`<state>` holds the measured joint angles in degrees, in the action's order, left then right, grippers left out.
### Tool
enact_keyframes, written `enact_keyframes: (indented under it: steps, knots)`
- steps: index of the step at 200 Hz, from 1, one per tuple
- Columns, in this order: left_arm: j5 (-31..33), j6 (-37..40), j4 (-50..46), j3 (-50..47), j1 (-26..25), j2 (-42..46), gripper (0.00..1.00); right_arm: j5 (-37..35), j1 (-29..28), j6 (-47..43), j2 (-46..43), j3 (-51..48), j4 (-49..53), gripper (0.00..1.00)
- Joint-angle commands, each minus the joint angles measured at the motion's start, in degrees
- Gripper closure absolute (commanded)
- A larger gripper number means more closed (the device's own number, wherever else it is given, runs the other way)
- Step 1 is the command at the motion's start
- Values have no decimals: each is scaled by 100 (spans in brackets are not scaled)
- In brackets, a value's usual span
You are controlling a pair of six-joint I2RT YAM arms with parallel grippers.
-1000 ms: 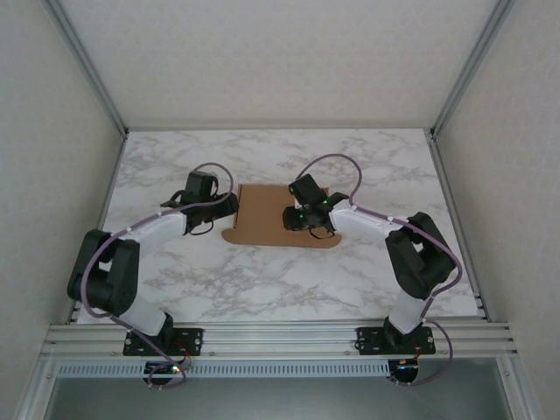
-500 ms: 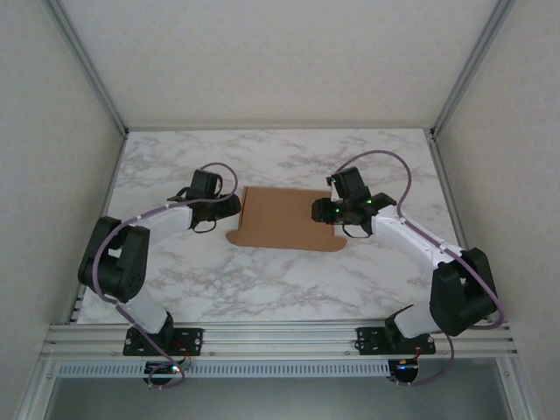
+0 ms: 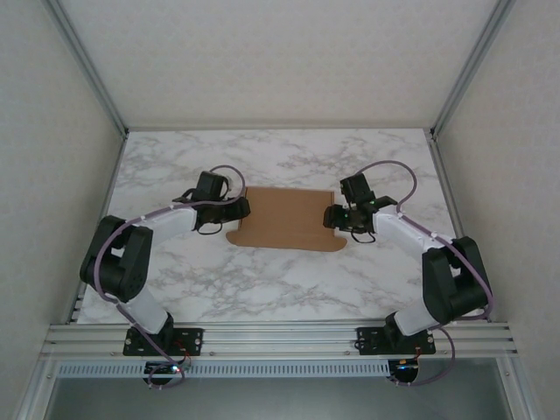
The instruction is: Fold the paper box
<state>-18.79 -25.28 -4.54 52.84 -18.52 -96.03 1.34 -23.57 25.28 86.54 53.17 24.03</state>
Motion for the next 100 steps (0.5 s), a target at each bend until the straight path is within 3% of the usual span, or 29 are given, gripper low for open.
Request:
enact_keyframes:
  steps: [1, 22, 70, 100]
  knots:
    - [-217, 87, -27, 45, -90, -218, 40, 148, 43, 147, 269, -135, -177, 42]
    - [-282, 43, -141, -37, -89, -448, 42, 273, 40, 231, 568, -140, -217, 45]
    - [-390, -42, -254, -336, -108, -575, 47, 158, -131, 221, 947, -113, 16, 64]
    - [-416, -131, -162, -651, -108, -370, 51, 848, -138, 280, 838, -250, -213, 67]
